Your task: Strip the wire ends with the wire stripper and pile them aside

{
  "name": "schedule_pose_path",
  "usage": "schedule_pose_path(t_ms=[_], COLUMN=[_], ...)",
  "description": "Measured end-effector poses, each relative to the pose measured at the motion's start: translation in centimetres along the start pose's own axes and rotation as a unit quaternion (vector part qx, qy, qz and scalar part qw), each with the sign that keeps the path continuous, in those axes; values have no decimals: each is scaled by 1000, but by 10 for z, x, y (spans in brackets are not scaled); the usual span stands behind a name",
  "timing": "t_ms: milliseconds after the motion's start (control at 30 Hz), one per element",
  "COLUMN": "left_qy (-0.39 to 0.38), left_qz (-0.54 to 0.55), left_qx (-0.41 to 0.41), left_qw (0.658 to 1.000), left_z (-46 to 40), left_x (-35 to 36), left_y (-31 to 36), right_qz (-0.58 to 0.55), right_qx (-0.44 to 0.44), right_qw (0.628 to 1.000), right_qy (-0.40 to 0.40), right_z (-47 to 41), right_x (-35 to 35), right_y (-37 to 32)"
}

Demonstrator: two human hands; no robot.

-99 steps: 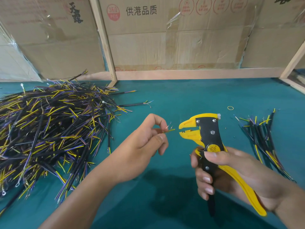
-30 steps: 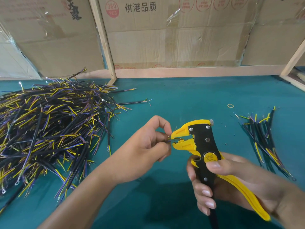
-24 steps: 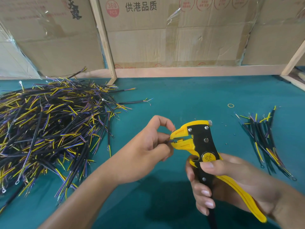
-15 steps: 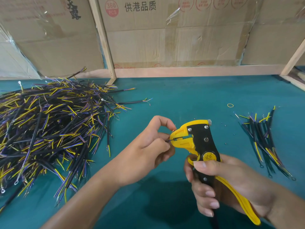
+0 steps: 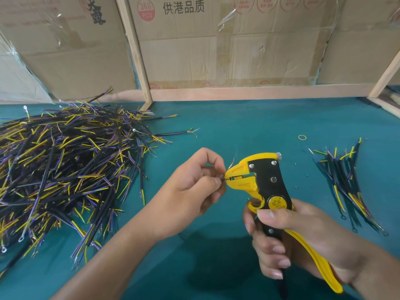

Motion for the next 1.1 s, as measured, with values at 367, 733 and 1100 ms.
schedule_pose_path(t_ms=[367, 733, 1100], left_qy=[39, 46, 80], left_qz=[19, -37, -123], left_qx=[20, 30, 66], left_qw=[999, 998, 987], left_z=[0, -2, -2], left_x=[-4, -9, -19], left_y=[3, 1, 5], right_qz=[15, 3, -11], right_qx=[-6, -24, -19], right_qw=[999, 999, 1000], right_qy=[28, 21, 15], right_z=[2, -3, -4], right_x=[-1, -1, -5], right_y=[-1, 0, 0])
Point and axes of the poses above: each hand's wrist, its own z-axis away from the middle knuckle, its own x-axis out of the palm, y = z × x, the point moved 10 cm from there along -z, towards the middle knuckle, and after that the axes turned 8 degrees about z, right-handed, at the moved point
